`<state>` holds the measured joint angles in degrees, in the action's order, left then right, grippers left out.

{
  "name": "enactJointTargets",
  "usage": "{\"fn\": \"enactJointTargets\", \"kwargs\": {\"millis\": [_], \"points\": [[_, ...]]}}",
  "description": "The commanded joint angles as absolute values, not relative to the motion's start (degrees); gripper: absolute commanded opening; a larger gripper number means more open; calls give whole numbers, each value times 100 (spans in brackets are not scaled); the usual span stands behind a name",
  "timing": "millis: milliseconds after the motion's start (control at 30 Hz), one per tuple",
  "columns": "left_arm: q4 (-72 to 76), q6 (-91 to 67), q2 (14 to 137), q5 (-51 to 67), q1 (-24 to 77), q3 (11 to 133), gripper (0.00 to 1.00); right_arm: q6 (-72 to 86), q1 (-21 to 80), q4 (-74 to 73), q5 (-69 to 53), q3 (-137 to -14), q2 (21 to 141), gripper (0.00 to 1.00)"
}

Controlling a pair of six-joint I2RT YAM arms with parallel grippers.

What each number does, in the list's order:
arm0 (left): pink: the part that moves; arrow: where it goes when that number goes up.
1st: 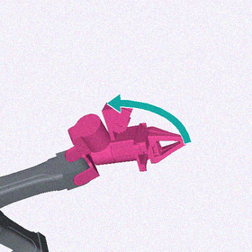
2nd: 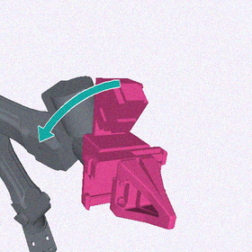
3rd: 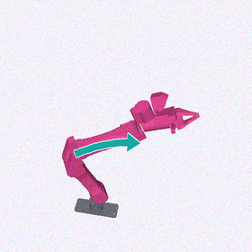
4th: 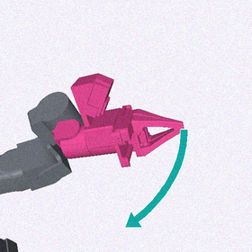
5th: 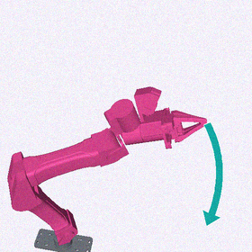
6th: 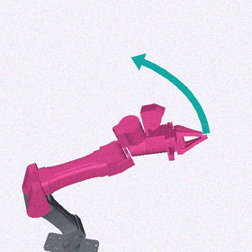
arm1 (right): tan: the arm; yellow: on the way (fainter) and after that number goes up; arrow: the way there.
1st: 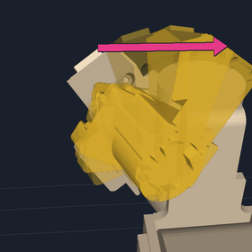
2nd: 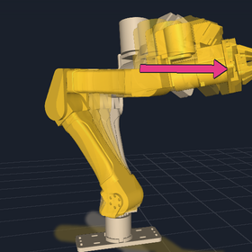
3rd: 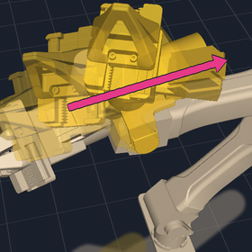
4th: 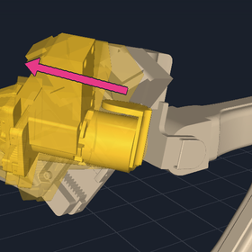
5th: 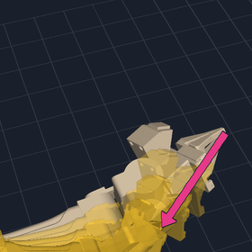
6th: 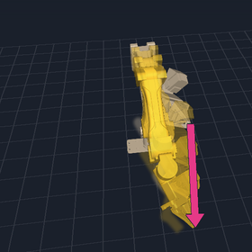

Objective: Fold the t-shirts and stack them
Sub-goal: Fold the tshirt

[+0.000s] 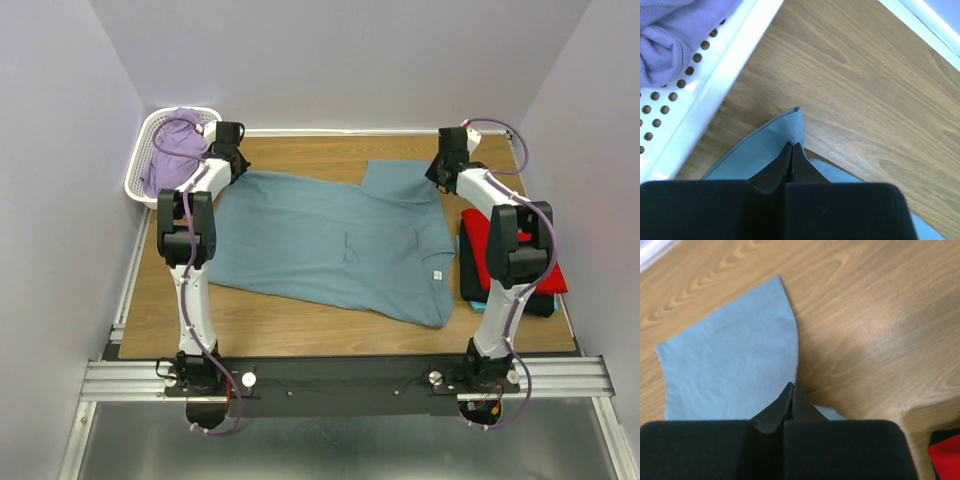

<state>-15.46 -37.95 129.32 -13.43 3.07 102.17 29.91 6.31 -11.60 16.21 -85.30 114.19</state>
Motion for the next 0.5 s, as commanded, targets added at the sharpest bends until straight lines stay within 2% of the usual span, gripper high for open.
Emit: {"fn": "enactJointTargets", "kwargs": {"millis": [0,467], "points": [[-1380,-3762,12604,-1187,246,9985,0,2962,589,-1187,1494,-8245,11136,1],[-1257,-3806,12068,-1178,158,9572,0,3199,580,-1116,1301,-7208,9704,0]]}}
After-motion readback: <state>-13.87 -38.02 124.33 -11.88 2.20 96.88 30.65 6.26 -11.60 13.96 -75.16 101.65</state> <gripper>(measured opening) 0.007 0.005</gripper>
